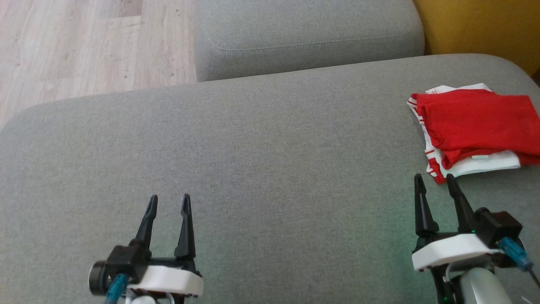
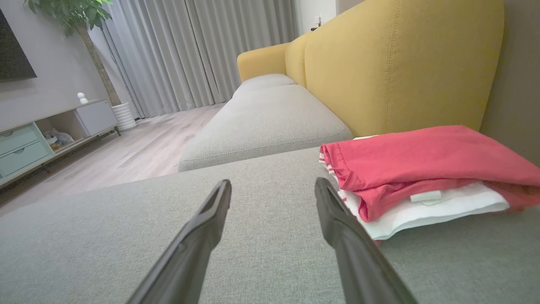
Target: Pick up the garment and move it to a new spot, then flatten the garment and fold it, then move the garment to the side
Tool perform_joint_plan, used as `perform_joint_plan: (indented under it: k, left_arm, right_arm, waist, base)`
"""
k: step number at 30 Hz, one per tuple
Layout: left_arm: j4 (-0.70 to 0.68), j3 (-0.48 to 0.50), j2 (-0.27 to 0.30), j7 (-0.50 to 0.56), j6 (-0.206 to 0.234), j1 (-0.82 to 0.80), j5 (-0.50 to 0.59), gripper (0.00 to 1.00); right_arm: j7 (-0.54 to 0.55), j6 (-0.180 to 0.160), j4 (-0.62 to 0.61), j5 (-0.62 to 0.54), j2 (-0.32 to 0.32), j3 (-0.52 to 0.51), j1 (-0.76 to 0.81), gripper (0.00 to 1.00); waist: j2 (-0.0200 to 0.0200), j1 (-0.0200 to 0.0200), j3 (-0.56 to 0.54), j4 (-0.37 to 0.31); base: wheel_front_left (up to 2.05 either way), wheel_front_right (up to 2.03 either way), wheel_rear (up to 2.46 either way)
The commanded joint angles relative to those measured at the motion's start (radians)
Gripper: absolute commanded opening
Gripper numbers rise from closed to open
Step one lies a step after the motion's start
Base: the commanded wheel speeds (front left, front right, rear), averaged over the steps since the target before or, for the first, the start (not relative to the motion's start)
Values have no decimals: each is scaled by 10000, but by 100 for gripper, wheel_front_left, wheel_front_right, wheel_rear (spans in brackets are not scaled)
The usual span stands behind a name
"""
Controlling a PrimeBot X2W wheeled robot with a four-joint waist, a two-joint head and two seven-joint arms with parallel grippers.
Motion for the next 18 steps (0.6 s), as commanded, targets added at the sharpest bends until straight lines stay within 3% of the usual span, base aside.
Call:
perform_joint_plan:
  k: [1, 2, 6, 18]
  left_arm:
    - [-168, 323, 20, -53, 71, -347, -91, 100]
    - [154, 1, 0, 0, 7, 2, -86, 0]
    - [661, 2, -2, 41, -21, 178, -177, 0]
    - [569, 304, 0, 397, -150, 84, -1488, 0]
  right_arm:
    - [-137, -9, -292, 44, -28, 300, -377, 100]
    - [2, 0, 12, 4, 2, 15, -1, 0]
    - [51, 0, 507, 97, 17, -3, 199, 0]
    - [398, -1, 350, 1471, 13, -113, 137, 0]
  waist:
    - [0, 0, 9, -16]
    - [0, 0, 10, -16]
    - [0, 0, 11, -13]
    - [0, 0, 20, 39]
  base:
    - [0, 0, 0]
    - [0, 0, 0]
    - [0, 0, 0]
    - [0, 0, 0]
